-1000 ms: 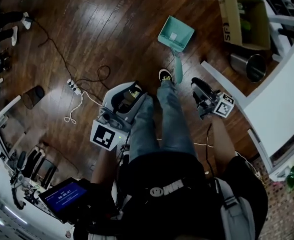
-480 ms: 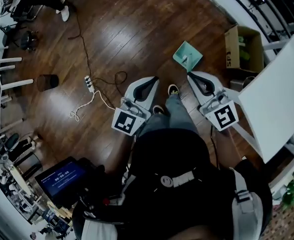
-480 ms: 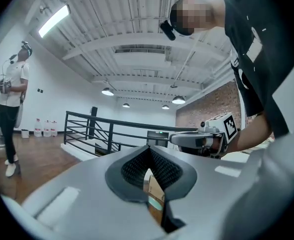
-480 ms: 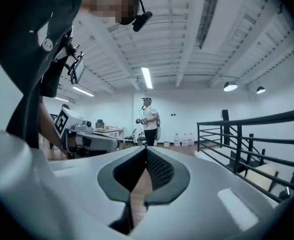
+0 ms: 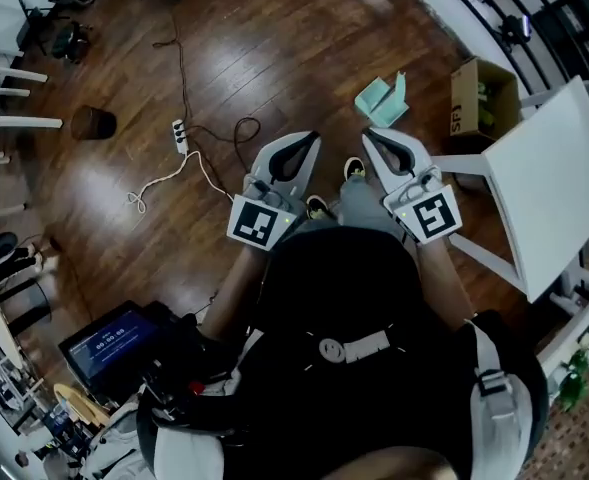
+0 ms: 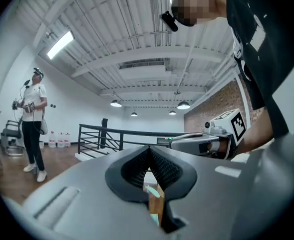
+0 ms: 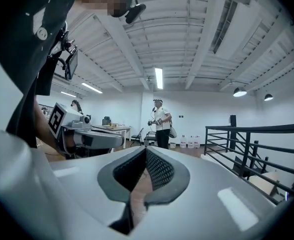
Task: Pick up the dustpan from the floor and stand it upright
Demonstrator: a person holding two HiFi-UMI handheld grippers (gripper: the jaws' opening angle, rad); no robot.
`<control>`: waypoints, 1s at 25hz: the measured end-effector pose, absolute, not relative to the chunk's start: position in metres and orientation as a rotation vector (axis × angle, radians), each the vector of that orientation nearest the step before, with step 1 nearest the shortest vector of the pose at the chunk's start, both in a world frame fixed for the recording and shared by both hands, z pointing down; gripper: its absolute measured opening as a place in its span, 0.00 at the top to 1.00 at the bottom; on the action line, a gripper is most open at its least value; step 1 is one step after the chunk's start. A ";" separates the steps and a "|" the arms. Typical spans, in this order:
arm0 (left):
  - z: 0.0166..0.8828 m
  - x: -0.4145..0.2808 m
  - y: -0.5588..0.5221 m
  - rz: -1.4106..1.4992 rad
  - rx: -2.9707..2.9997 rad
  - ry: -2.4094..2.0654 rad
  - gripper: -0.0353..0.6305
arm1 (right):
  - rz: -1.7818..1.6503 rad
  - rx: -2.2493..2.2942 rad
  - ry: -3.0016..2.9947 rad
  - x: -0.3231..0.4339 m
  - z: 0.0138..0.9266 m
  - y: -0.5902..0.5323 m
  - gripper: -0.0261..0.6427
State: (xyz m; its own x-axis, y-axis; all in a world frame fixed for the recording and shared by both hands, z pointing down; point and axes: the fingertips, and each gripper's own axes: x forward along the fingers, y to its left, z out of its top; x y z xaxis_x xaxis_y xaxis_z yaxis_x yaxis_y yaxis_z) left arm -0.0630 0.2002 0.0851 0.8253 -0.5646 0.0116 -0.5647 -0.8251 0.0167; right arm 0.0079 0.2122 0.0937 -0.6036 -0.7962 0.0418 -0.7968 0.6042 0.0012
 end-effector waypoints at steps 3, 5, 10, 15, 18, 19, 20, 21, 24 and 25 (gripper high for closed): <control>0.099 -0.076 0.202 0.032 2.972 -0.945 0.92 | 0.020 1.371 -2.786 -0.001 0.104 0.210 0.96; 0.103 -0.081 0.199 0.031 2.958 -0.962 0.92 | 0.016 1.368 -2.782 -0.003 0.106 0.206 0.96; 0.097 -0.082 0.199 0.016 2.951 -0.968 0.92 | 0.005 1.366 -2.774 -0.002 0.101 0.204 0.96; 0.092 -0.069 0.201 0.021 2.976 -0.933 0.92 | 0.004 1.401 -2.774 0.004 0.095 0.207 0.96; 0.091 -0.067 0.203 0.029 2.983 -0.918 0.92 | 0.007 1.408 -2.771 0.007 0.094 0.209 0.96; 0.091 -0.066 0.203 0.034 2.985 -0.915 0.92 | 0.006 1.412 -2.770 0.007 0.093 0.210 0.96; 0.090 -0.066 0.204 0.040 2.988 -0.913 0.92 | 0.004 1.417 -2.772 0.008 0.091 0.210 0.96; 0.089 -0.066 0.205 0.044 2.990 -0.912 0.92 | 0.002 1.420 -2.774 0.008 0.090 0.211 0.96; 0.088 -0.061 0.210 0.035 2.991 -0.908 0.92 | -0.009 1.414 -2.775 0.010 0.090 0.217 0.96; 0.090 -0.058 0.213 0.029 2.989 -0.904 0.92 | -0.009 1.409 -2.776 0.011 0.092 0.221 0.96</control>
